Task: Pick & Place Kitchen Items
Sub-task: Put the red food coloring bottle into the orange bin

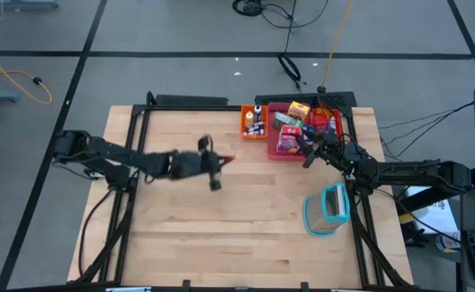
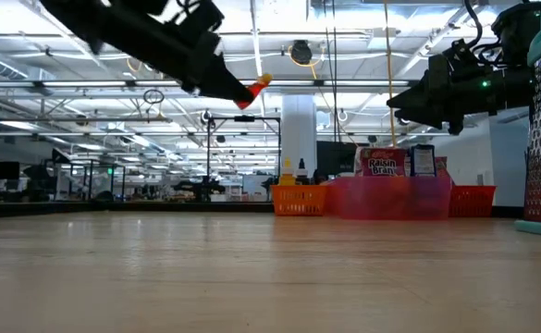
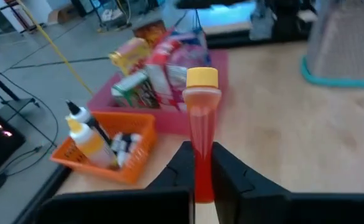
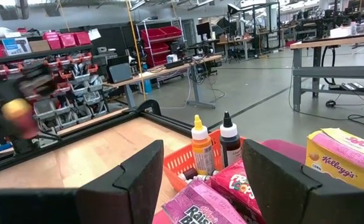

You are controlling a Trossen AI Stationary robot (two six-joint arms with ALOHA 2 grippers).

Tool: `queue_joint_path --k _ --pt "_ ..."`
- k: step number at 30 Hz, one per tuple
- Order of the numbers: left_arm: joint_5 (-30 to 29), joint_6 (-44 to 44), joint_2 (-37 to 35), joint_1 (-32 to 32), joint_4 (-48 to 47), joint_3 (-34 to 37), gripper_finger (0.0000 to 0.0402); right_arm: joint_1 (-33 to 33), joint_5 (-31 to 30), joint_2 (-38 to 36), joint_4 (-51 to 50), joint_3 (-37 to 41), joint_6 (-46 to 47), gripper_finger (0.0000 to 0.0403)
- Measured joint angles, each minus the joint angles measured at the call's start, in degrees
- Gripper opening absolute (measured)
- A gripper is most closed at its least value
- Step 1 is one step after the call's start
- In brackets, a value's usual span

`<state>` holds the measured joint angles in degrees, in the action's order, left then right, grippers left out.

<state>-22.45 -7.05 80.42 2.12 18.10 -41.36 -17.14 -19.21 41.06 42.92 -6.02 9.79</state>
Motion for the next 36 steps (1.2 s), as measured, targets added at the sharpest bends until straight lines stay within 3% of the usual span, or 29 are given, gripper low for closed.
queue_joint_path --k 8,13,18,28,36 --pt "18.01 -0.8 4.17 -15.39 13.29 -0.09 0.0006 -0.01 0.03 -0.02 0.09 0.0 0.0 0.021" --pt "22.43 -0.56 10.01 -20.33 23.22 -0.07 0.0023 0.01 0.01 0.0 0.3 0.0 -0.01 0.021" --pt "26.45 -0.25 17.05 -23.09 31.96 -0.95 0.0008 -0.01 -0.01 0.0 0.5 0.0 -0.01 0.021" --pt "28.7 4.09 29.72 -25.73 31.94 -11.93 0.0023 -0.01 0.01 -0.02 0.15 0.0 -0.23 0.021" --pt "31.32 4.57 33.84 -27.16 24.46 -18.22 0.0012 -0.01 -0.03 0.02 -1.8 0.0 -0.43 0.021"
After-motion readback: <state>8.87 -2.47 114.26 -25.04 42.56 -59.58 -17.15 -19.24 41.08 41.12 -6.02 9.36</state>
